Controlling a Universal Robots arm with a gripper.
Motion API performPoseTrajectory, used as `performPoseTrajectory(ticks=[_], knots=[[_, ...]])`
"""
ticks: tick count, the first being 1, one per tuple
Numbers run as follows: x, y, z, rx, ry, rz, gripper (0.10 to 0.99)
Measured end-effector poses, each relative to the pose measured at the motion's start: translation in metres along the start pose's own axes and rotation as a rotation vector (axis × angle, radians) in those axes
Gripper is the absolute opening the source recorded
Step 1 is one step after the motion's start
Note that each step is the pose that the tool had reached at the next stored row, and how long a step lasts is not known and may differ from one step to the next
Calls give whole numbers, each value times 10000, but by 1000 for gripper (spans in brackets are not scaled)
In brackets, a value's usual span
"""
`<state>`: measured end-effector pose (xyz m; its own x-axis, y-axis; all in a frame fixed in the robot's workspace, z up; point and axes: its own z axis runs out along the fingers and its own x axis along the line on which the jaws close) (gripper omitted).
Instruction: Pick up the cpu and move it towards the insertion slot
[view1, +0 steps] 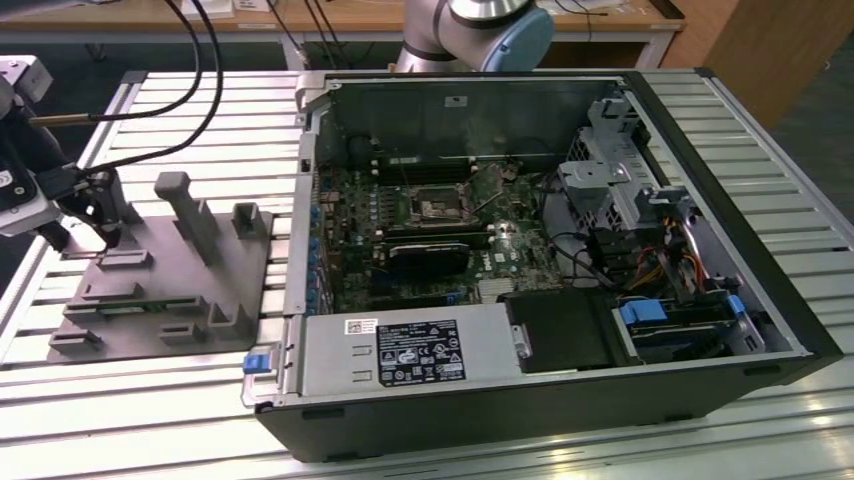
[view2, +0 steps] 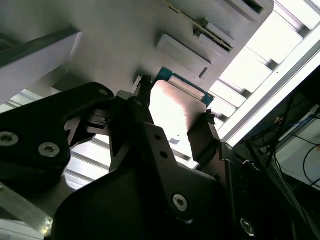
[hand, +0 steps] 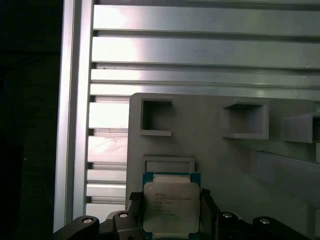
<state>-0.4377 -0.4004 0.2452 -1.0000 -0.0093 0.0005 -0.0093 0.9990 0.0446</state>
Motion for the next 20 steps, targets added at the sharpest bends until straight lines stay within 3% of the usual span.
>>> performPoseTrajectory(ticks=[20], knots=[[0, 8, -170, 1, -1, 20, 545]])
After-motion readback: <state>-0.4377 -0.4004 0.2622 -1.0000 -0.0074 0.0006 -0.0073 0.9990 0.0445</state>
